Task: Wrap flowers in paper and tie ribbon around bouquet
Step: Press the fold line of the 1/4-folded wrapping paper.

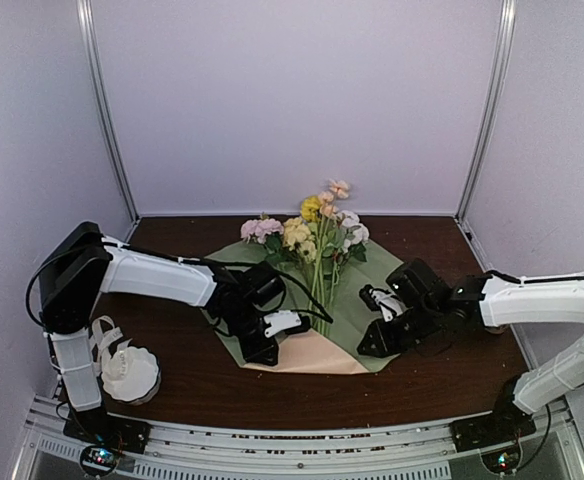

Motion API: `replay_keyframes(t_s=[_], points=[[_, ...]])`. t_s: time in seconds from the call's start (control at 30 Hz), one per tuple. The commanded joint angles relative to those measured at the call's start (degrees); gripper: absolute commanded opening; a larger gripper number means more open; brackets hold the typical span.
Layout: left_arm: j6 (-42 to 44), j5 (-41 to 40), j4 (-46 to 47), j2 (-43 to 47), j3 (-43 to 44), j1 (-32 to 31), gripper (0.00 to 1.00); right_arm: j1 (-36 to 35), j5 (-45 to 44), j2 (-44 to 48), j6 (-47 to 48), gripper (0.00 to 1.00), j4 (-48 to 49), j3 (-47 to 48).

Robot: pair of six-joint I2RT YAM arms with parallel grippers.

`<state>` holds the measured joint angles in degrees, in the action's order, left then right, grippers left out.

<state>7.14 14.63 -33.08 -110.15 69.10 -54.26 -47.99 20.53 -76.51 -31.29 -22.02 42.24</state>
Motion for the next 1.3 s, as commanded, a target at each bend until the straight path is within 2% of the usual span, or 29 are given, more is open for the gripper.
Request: replay_keyframes(t_s=[0.0, 0.1, 0.27, 0.43, 0.83, 1.13, 1.27], points=[[-0.91, 1.0, -1.82, -4.07, -4.43, -0.32, 0.21, -3.91, 7.4, -1.71, -0.87, 0.16, 10.0, 0.95], [-0.55, 1.55, -1.6, -4.07, -4.48, -0.32, 0.21, -3.96, 9.92, -7.32, -0.89, 0.11, 15.75, 2.7], [-0.54, 2.41, -1.27, -4.1, -4.76, -0.32, 0.21, -3.97, 11.4, -17.64, 4.73, 0.08, 10.64, 8.8], [-0.47, 2.68, -1.07, -4.12, -4.97, -0.32, 0.21, -2.61, 8.88, -21.6, 4.42, 0.05, 9.96, 6.46], [-3.73, 2.98, 0.67, -4.34, -7.01, -0.32, 0.21, -0.19, 2.61, -13.81, -0.63, 0.02, 11.36, -10.15], [-3.98, 1.81, 0.25, -5.27, -6.31, 0.13, 0.21, 3.62, 0.48, -3.39, 0.3, 0.03, 3.08, -12.43], [-4.08, 1.54, 0.04, -5.66, -6.05, 0.16, 0.21, 3.8, -0.3, 1.31, 0.33, 0.04, -1.83, -9.98]])
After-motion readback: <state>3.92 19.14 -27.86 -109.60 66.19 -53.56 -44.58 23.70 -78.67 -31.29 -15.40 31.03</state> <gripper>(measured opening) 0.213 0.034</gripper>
